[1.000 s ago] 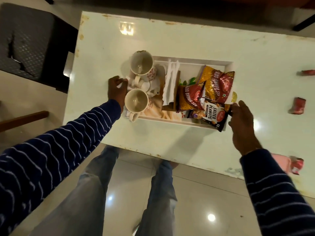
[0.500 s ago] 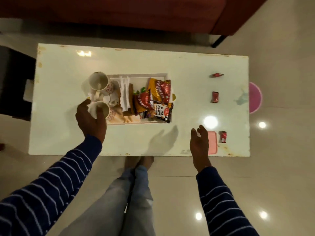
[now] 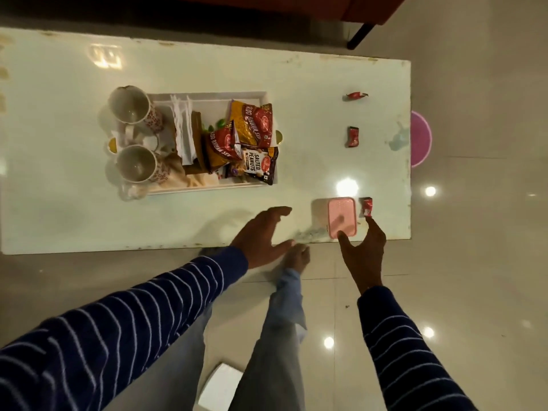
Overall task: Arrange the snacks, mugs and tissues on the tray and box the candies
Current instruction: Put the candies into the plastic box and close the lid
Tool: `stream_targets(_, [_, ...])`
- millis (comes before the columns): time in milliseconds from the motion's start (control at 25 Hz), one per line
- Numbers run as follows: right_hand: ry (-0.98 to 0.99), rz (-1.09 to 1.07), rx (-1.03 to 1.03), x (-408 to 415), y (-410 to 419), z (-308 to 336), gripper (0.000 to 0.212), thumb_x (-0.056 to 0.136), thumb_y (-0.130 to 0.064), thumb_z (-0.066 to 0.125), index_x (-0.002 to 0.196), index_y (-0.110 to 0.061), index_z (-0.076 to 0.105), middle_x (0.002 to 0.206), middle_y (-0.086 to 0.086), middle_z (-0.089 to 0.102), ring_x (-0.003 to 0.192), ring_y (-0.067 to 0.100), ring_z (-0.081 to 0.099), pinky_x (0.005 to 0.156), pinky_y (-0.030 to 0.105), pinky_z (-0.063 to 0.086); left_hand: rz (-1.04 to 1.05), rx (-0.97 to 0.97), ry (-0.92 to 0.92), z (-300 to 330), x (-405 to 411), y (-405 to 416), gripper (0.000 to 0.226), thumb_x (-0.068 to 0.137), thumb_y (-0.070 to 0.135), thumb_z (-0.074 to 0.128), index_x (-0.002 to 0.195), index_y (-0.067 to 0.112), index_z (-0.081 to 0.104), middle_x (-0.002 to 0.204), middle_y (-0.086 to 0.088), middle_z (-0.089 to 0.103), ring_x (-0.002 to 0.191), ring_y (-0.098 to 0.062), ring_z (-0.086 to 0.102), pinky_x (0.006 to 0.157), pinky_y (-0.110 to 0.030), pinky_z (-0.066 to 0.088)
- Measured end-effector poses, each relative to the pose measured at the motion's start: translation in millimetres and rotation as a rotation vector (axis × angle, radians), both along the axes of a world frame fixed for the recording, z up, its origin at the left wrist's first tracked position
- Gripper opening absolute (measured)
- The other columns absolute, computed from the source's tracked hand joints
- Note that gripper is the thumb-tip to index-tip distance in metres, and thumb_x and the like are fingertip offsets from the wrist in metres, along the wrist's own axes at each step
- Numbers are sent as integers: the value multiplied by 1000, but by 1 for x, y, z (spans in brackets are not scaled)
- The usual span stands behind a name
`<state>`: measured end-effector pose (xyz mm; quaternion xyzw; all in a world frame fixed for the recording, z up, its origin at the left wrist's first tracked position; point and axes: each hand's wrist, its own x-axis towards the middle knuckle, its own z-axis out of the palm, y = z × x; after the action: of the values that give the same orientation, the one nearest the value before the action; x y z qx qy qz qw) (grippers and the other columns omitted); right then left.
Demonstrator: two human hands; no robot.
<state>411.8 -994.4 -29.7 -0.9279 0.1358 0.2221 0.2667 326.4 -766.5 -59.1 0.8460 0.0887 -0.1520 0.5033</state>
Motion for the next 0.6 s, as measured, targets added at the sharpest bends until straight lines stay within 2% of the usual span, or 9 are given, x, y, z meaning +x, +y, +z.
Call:
stream_targets(120, [-36, 138, -76, 2, 0, -25, 90, 81, -42, 78, 152, -19, 29, 157, 14, 30, 136, 38, 41, 104, 47, 43, -88, 16, 119, -22, 6, -26, 88, 77, 43, 75, 147, 24, 26, 147, 2, 41, 128, -18, 48, 100, -31, 46])
stream_targets(240, [-44, 256, -135, 12, 4, -49, 98, 78, -53, 75, 154, -23, 21, 163, 15, 18, 135, 43, 42, 99, 56, 48, -134, 50, 193, -41, 26, -48, 105, 73, 42, 80, 152, 22, 15, 153, -3, 33, 136, -22, 41, 105, -33, 42])
stream_targets(360, [-39, 332, -186, 22, -2, -69, 96, 80, -51, 73, 154, -19, 22, 161, 19, 23, 131, 45, 45, 95, 57, 51, -52, 61, 247, -56, 49, -70, 121, 66, 39, 87, 154, 21, 5, 159, -5, 19, 141, -24, 34, 110, -40, 40])
stream_targets(480, [-67, 405, -101, 38, -13, -76, 88, 81, -43, 73, 151, -13, 29, 154, 18, 34, 127, 43, 48, 91, 55, 55, 58, 61, 259, -59, 75, -87, 131, 59, 39, 91, 154, 22, 1, 161, -2, 13, 143, -23, 30, 111, -43, 38])
stream_targets(600, [-24, 384, 146, 61, -26, -72, 90, 81, -41, 76, 152, -14, 29, 153, 13, 36, 136, 36, 39, 103, 48, 49, 105, 78, 207, -56, 101, -104, 133, 56, 42, 91, 154, 18, 4, 161, -4, 13, 144, -26, 28, 112, -47, 37])
